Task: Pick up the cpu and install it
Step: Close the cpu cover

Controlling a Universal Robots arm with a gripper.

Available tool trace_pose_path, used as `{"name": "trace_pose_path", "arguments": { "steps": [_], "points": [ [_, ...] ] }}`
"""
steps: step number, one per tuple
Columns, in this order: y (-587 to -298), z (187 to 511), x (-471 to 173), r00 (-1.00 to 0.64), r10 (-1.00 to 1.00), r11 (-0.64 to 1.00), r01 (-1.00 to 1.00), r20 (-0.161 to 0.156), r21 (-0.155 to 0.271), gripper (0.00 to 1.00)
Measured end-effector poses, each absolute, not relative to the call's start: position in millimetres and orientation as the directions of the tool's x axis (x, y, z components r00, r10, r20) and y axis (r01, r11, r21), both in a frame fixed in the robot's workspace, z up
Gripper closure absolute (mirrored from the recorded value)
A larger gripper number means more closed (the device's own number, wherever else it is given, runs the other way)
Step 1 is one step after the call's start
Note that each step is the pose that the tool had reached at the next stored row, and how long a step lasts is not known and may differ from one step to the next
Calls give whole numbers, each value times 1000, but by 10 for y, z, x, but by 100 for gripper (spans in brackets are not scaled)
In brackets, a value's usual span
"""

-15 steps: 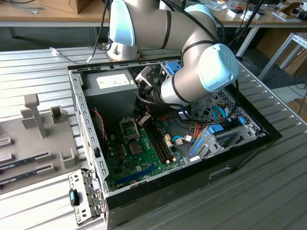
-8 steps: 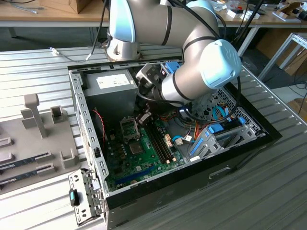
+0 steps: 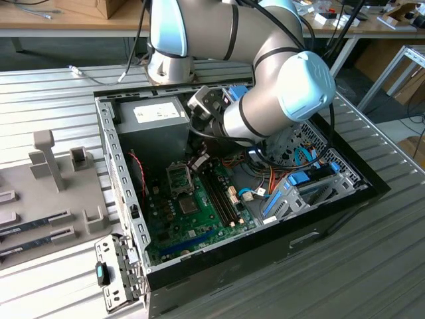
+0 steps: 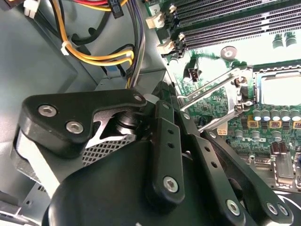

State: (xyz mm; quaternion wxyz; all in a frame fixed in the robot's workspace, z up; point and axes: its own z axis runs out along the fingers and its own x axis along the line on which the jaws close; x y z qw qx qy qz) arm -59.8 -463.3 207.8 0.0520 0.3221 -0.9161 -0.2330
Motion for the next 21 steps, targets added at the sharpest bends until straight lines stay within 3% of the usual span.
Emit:
{"name": "trace_pose_path", "arguments": {
  "steps": [21],
  "points": [
    [-4731, 2181, -603, -787, -614, 683, -566, -56, 461, 89]
  ]
}}
